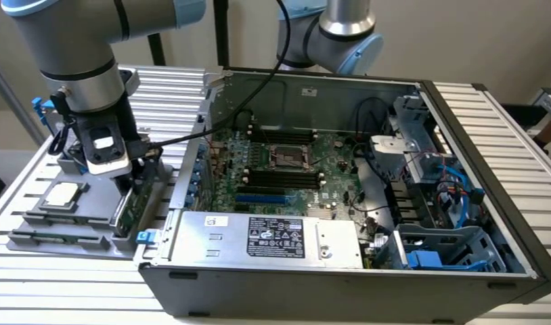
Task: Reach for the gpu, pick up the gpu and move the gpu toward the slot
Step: 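Pick up the gpu and move the gpu toward the slot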
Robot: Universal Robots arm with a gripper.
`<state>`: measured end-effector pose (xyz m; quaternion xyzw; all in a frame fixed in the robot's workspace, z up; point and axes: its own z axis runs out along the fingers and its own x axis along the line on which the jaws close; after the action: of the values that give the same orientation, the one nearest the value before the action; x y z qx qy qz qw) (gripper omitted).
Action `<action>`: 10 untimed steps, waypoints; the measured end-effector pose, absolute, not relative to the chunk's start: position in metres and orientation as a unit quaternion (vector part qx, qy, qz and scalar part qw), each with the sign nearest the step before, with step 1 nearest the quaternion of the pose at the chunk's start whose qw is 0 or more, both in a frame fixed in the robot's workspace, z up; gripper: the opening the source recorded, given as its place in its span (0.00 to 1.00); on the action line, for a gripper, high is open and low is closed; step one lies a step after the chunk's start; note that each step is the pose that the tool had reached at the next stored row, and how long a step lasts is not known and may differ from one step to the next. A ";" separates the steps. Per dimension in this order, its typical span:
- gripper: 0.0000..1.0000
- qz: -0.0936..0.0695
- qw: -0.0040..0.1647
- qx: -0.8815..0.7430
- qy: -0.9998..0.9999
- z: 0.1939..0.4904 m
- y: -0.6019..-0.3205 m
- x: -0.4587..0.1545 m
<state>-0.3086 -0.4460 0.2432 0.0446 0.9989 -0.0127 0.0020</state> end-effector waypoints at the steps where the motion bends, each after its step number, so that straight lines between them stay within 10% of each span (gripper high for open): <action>1: 0.27 -0.013 0.002 0.044 0.999 0.243 -0.446 -0.309; 10: 0.27 -0.012 0.002 0.041 0.999 0.243 -0.446 -0.309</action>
<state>-0.3086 -0.4459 0.2426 0.0407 0.9991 -0.0124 0.0023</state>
